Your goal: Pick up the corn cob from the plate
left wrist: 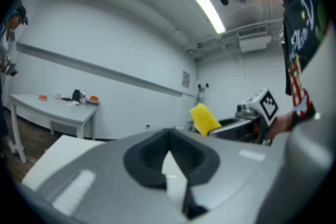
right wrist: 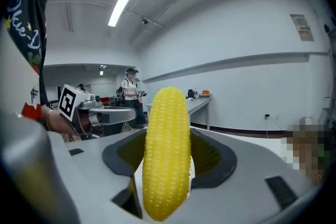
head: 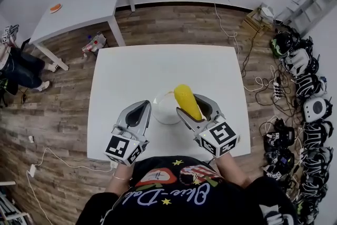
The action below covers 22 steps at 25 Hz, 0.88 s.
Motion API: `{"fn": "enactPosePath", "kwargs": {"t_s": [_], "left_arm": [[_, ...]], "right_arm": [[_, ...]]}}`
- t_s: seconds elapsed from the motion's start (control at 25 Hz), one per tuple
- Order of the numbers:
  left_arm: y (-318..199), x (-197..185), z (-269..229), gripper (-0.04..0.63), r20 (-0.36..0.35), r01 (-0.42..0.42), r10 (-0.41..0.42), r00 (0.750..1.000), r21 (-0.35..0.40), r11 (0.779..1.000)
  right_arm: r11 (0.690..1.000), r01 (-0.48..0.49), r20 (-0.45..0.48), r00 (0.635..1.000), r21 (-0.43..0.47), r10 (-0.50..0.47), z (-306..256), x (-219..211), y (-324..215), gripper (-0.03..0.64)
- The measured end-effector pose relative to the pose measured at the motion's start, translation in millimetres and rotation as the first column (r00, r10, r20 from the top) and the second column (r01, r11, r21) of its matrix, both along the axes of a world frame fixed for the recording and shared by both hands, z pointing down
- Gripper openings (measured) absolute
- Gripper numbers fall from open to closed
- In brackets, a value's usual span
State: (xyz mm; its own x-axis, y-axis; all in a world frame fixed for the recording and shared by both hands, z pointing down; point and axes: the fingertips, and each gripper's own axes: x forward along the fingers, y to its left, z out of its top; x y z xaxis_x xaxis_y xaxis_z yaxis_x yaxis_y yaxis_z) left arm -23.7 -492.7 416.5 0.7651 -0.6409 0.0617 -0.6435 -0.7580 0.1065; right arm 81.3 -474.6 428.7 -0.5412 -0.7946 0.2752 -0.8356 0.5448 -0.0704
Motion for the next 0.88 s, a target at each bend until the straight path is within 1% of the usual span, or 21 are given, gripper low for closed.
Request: {"fn": "enactPosePath", "kwargs": {"t_s": [0.08,0.2,0.32,0.44,0.6,0.76,0.88], "left_arm": [[0.7,-1.0,-3.1,-0.006,0.002,0.003,-0.003,1.000,0.008,1.000],[0.7,-1.3,-5.2,-0.006,0.023,0.005,-0.005,1.000,0.018,1.000],[1.1,0.5,-4.6,-0.006,0.029,-0.001,0.001,1.000,0.013,1.000],[1.9,2.6,-3.3,-0.006,0.033,-0.006,0.006,0.999,0.008,1.000],[3.0,1.9,-4.4,-0.006,0.028,0.002,-0.002,1.000,0.008,1.000],[2.6,-2.8,-5.4,-0.006,0.007,0.007,-0.007,1.000,0.000,1.000],[2.0,-5.7,-6.0,-0.006,0.010,0.015,-0.015,1.000,0.008,1.000]], "right_arm": [[1.000,-0.001,0.015,1.000,0.006,0.001,-4.7,-0.8,4.4,0.258],[1.000,0.009,0.016,1.000,-0.001,-0.009,-6.2,-3.5,5.3,0.259],[0.999,0.028,0.028,0.999,-0.020,-0.028,-5.6,-6.0,5.1,0.258],[0.999,0.040,0.029,0.999,-0.018,-0.040,-6.3,-6.4,5.6,0.258],[0.999,0.039,0.043,0.998,-0.015,-0.038,-8.9,-5.6,6.2,0.258],[0.999,0.039,0.051,0.998,-0.012,-0.039,-9.4,-7.6,7.5,0.259],[0.999,0.037,0.058,0.998,-0.017,-0.036,-7.6,-6.6,9.0,0.259]]}}
